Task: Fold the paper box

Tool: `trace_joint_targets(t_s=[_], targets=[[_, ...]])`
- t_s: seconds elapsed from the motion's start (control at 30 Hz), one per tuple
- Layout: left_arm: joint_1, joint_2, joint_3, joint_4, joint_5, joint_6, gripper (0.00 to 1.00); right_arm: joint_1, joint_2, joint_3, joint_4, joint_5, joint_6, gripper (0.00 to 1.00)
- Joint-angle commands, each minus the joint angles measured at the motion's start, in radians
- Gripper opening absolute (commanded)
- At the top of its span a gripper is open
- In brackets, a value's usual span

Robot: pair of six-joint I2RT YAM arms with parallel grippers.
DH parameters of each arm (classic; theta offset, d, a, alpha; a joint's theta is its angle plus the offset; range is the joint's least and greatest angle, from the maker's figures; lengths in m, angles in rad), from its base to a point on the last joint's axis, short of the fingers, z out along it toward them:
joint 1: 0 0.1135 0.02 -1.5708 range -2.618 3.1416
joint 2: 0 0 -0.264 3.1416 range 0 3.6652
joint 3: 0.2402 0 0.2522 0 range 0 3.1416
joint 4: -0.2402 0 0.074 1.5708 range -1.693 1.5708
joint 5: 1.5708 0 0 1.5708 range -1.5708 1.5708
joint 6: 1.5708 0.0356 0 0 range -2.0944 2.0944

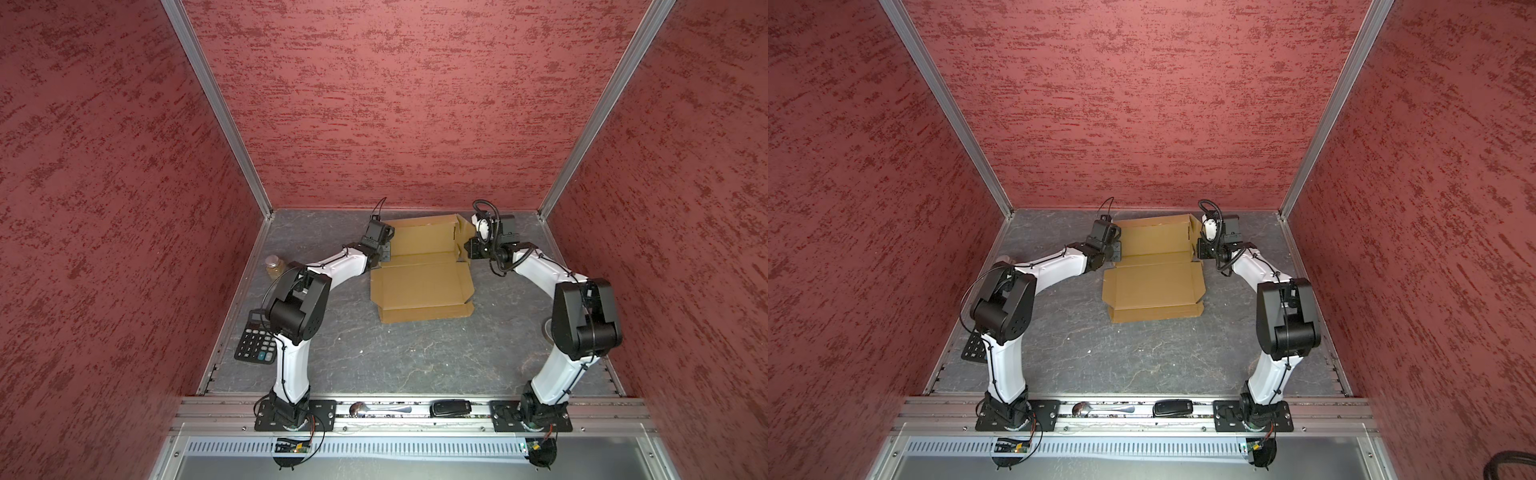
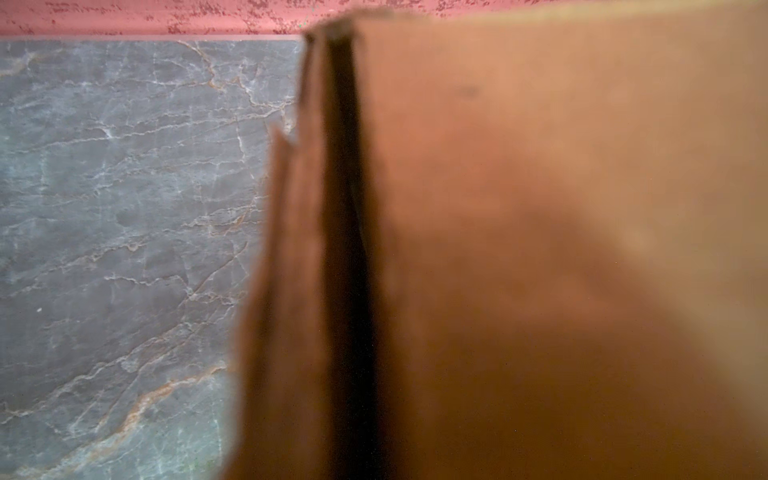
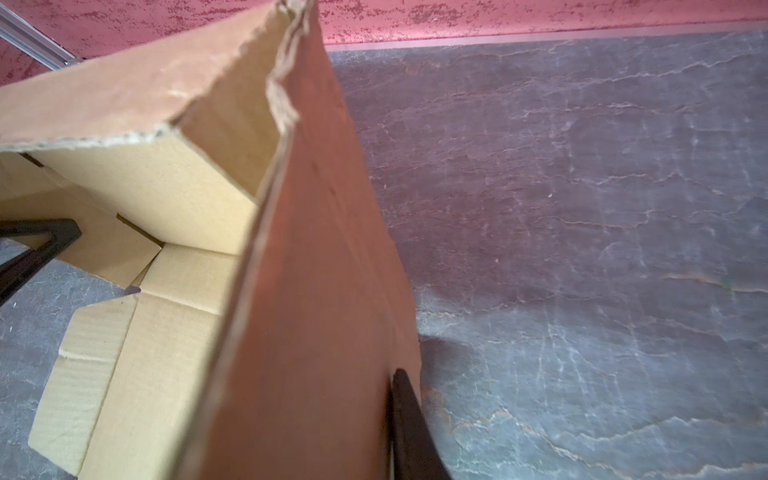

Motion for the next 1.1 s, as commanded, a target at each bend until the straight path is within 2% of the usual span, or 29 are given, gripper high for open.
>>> trace_joint_targets(t_s=[0.0,1.07], targets=[[0.004,-0.042,-0.013,0.041,0.007,0.047,0.07,0.01,-0.05,0.022,-0.023,0.004,-0.031,0.11],[-0.009,-0.06,-0.001,0.066,-0.027,0.081,0.07,0.013,-0.075,0.075,-0.072,-0.019,-0.038,0.09]])
